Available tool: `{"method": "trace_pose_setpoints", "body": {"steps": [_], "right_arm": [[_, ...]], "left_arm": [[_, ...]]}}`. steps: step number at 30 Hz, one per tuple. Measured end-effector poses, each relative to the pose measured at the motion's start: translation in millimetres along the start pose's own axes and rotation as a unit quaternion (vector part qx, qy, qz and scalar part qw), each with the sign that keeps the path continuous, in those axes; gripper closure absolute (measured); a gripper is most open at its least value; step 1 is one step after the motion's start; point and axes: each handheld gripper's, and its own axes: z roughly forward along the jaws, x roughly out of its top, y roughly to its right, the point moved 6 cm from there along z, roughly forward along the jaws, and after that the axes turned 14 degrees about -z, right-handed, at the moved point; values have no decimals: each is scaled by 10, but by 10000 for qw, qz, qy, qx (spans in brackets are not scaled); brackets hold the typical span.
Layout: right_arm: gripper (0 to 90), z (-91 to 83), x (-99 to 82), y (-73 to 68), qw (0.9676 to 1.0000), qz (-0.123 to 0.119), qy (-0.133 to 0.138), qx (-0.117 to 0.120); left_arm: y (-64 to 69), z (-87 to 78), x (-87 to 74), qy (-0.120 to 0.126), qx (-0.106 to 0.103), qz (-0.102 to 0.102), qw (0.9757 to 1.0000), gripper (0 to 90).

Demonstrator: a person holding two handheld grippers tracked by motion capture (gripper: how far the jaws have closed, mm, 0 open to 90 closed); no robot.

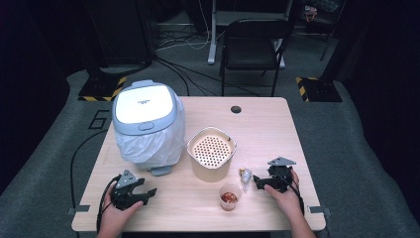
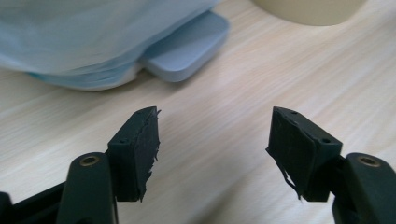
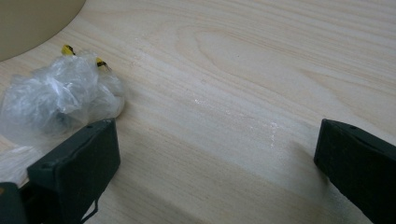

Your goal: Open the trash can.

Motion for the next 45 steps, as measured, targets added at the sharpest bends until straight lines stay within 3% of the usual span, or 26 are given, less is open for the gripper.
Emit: {"method": "trace_pose_setpoints", "body": {"steps": [7, 10, 11, 13, 16, 19, 23, 30, 31, 33, 34, 35, 37, 40, 41, 42, 45], "right_arm": [[0, 0, 0, 1, 10000, -4, 2, -2], [0, 0, 0, 1, 10000, -6, -2, -4], [0, 0, 0, 1, 10000, -6, -2, -4], [0, 0, -1, 1, 10000, -4, -4, -4], [0, 0, 0, 1, 10000, -4, -2, -5], [0, 0, -1, 1, 10000, -4, -4, -4], [0, 1, -1, 4, 10000, -25, 1, -10], [0, 1, -1, 2, 10000, -14, -3, -9], [0, 1, -1, 2, 10000, -14, -3, -9], [0, 1, -1, 4, 10000, -27, 0, -10], [0, 1, -1, 2, 10000, -16, -2, -9], [0, 1, -1, 3, 10000, -20, -1, -9], [0, 1, -1, 3, 10000, -25, 0, -10], [0, 1, 1, -1, 10000, 3, -6, -9], [0, 1, 0, 0, 10000, -5, -5, -9], [0, 0, 1, -1, 10000, 5, -7, -9], [0, 1, 0, 0, 10000, -7, -4, -10]], "left_arm": [[116, 41, 17, -47, -253, 12, 9997, 354], [165, 83, 24, -81, -300, 176, 9994, 356], [207, 104, 12, -107, -369, 112, 9992, 356], [250, 130, 7, -167, -417, 271, 9986, 361], [296, 159, 29, -178, -472, 296, 9983, 362], [316, 181, 59, -229, -446, 293, 9983, 362], [321, 210, 126, -290, -365, 507, 9976, 362], [349, 251, 278, -129, -311, 482, 9983, 362], [380, 257, 285, -124, -352, 197, 9991, 362], [384, 263, 329, -79, -353, 59, 9993, 362], [380, 265, 356, -42, -378, 87, 9992, 362], [344, 266, 398, -7, -367, 355, 9987, 363], [346, 272, 429, 31, -365, 271, 9990, 374], [325, 282, 454, 29, -332, 299, 9990, 379], [306, 280, 465, 0, -327, 391, 9987, 379], [307, 287, 466, 49, -309, 315, 9990, 379], [275, 295, 479, 73, -185, 372, 9991, 378]]}}
